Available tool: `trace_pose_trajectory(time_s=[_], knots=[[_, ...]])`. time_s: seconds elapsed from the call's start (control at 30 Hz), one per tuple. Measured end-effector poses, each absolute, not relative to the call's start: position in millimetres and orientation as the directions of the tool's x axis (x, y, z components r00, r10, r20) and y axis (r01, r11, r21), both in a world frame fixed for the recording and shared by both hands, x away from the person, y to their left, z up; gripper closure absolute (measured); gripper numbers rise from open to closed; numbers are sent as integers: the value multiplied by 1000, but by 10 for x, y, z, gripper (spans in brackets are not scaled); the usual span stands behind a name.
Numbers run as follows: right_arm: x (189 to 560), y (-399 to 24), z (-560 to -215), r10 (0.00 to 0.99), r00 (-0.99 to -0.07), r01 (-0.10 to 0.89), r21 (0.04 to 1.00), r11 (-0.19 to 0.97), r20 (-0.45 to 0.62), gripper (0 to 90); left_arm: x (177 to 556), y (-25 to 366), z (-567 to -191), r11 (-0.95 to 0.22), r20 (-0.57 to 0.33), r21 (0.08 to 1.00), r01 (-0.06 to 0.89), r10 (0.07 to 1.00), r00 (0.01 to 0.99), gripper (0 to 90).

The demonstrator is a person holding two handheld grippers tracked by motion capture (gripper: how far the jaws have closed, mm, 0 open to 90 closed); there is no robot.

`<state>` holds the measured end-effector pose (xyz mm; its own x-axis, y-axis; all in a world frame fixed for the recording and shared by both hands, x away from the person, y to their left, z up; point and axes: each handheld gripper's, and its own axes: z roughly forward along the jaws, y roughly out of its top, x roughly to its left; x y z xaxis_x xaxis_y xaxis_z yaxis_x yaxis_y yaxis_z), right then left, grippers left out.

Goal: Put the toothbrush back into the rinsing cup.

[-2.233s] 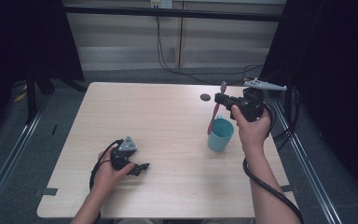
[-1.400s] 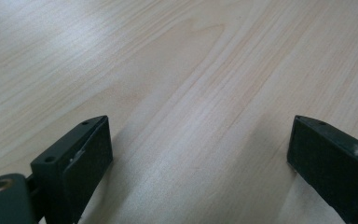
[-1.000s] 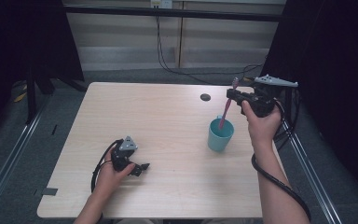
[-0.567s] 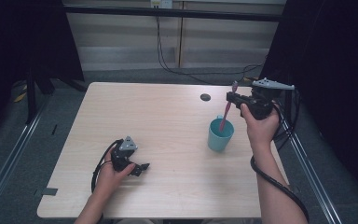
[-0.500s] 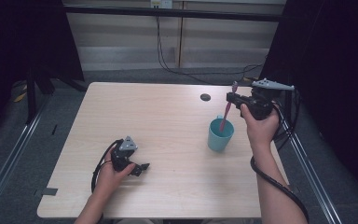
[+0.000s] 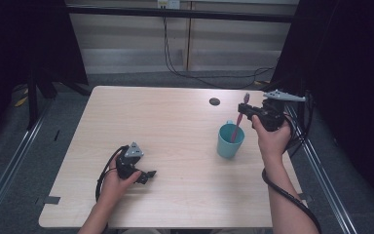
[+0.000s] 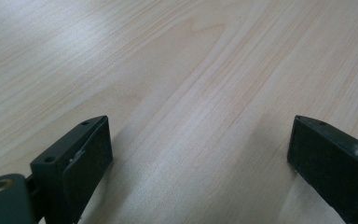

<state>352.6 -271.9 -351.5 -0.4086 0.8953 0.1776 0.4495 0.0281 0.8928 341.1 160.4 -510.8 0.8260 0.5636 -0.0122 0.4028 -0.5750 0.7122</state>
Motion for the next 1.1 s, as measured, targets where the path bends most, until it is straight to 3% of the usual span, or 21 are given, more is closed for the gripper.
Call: trace_pose_trajectory(time_s=[1.1], knots=[[3422,-2794,-4008,905,-378,501,865,20,198,832,3399,1605,-5107,-572,-11,712,407,571,821,63]])
